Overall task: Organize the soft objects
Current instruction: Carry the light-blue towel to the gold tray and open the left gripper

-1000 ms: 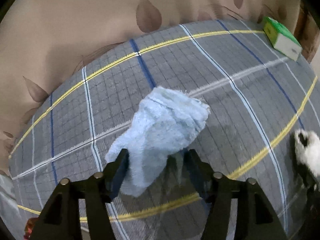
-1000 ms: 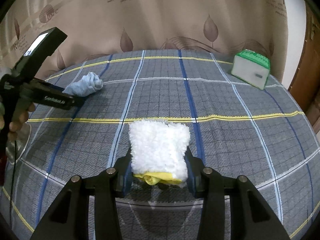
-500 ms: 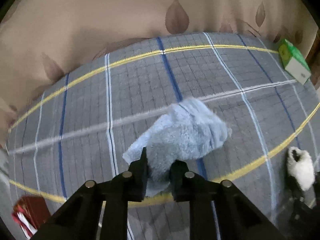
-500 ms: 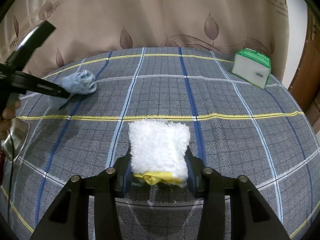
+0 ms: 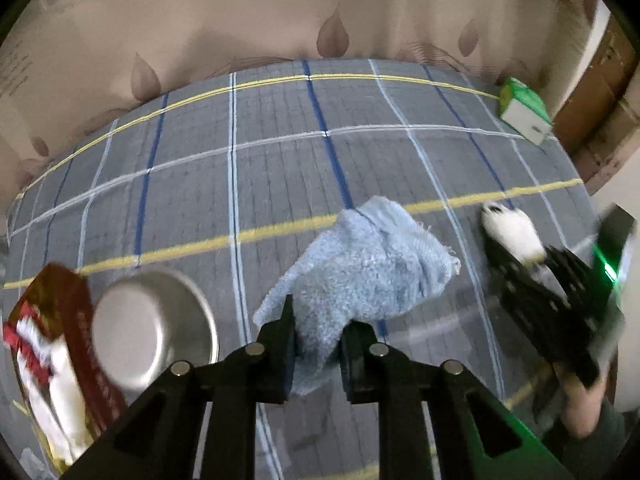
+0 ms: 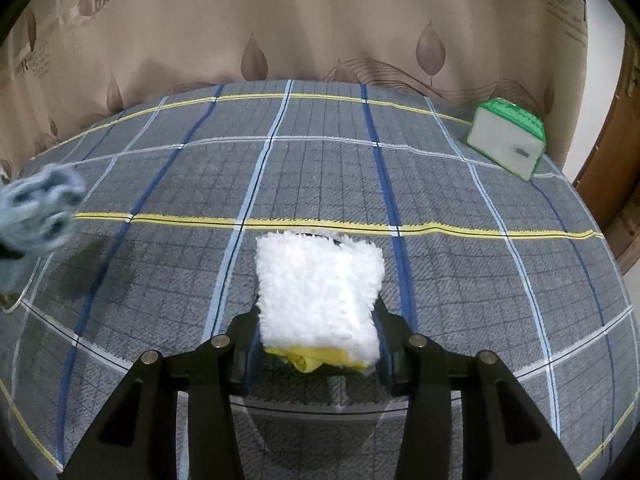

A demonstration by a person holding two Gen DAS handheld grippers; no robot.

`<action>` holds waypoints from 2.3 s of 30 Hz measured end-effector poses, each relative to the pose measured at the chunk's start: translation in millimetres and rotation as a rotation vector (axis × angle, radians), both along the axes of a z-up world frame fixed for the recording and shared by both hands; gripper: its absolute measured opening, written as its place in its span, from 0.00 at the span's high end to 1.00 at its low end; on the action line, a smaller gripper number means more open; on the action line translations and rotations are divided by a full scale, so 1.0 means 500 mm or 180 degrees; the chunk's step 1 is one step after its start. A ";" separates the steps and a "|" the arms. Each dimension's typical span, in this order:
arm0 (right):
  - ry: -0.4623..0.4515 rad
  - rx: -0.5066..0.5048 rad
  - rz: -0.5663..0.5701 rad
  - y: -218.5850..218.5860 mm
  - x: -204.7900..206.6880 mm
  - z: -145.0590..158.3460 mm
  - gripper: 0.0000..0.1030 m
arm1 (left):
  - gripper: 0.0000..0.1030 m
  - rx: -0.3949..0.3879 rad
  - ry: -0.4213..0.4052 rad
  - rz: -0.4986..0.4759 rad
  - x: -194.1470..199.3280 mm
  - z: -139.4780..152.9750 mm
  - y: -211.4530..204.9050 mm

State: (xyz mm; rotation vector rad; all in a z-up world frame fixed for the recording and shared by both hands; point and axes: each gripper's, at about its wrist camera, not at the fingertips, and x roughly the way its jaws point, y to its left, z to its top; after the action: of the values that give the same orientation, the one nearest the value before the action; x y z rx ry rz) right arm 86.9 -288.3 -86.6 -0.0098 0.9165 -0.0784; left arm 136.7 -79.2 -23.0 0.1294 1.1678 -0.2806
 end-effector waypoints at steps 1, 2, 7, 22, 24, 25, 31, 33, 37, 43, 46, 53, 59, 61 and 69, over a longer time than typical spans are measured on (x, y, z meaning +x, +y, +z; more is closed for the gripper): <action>0.0003 -0.0008 0.0000 0.001 0.000 0.000 0.59 | 0.83 -0.0010 -0.0006 -0.0001 -0.014 0.007 0.005; 0.0007 -0.0024 0.0001 0.002 0.000 -0.001 0.59 | 0.83 -0.0020 -0.0020 -0.0012 -0.037 0.019 0.014; 0.0014 -0.0100 0.0005 0.009 0.001 -0.001 0.59 | 0.83 -0.0087 -0.0010 -0.0027 -0.116 0.048 0.049; 0.0022 -0.0145 0.0004 0.012 0.003 -0.001 0.58 | 0.83 0.0032 0.0044 0.0307 -0.296 0.098 0.255; 0.0022 -0.0145 0.0004 0.012 0.003 -0.002 0.58 | 0.83 0.0024 0.0007 0.0431 -0.307 0.108 0.289; 0.0023 -0.0149 0.0004 0.012 0.003 -0.002 0.57 | 0.83 0.0030 0.0005 0.0460 -0.311 0.111 0.302; 0.0025 -0.0158 0.0004 0.013 0.003 -0.002 0.57 | 0.83 0.0110 -0.0123 0.0809 -0.332 0.142 0.402; 0.0026 -0.0161 0.0006 0.012 0.003 -0.002 0.57 | 0.83 0.0166 -0.0173 0.0948 -0.334 0.153 0.432; 0.0027 -0.0163 0.0006 0.012 0.003 -0.002 0.57 | 0.83 0.0241 -0.0212 0.1145 -0.327 0.162 0.483; 0.0028 -0.0164 0.0004 0.012 0.003 -0.002 0.57 | 0.83 0.0271 -0.0309 0.1379 -0.293 0.156 0.541; 0.0029 -0.0162 0.0004 0.012 0.003 -0.003 0.56 | 0.83 0.0310 -0.0329 0.1471 -0.261 0.141 0.565; 0.0021 -0.0169 -0.0007 0.013 0.003 -0.004 0.56 | 0.83 0.0313 -0.0287 0.1650 -0.186 0.097 0.614; 0.0025 -0.0193 -0.0010 0.014 0.002 -0.004 0.56 | 0.83 0.0296 -0.0286 0.1753 -0.130 0.064 0.644; 0.0026 -0.0199 -0.0008 0.013 0.003 -0.004 0.56 | 0.83 0.0330 -0.0281 0.1768 -0.114 0.057 0.649; 0.0030 -0.0225 -0.0004 0.016 0.004 -0.002 0.56 | 0.78 0.0438 -0.0213 0.1659 -0.081 0.018 0.643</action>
State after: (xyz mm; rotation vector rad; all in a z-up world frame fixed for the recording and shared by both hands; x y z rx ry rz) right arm 88.8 -280.3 -87.5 -0.0753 0.9229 -0.1122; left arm 96.2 242.3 -13.9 -0.0474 1.1123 0.2621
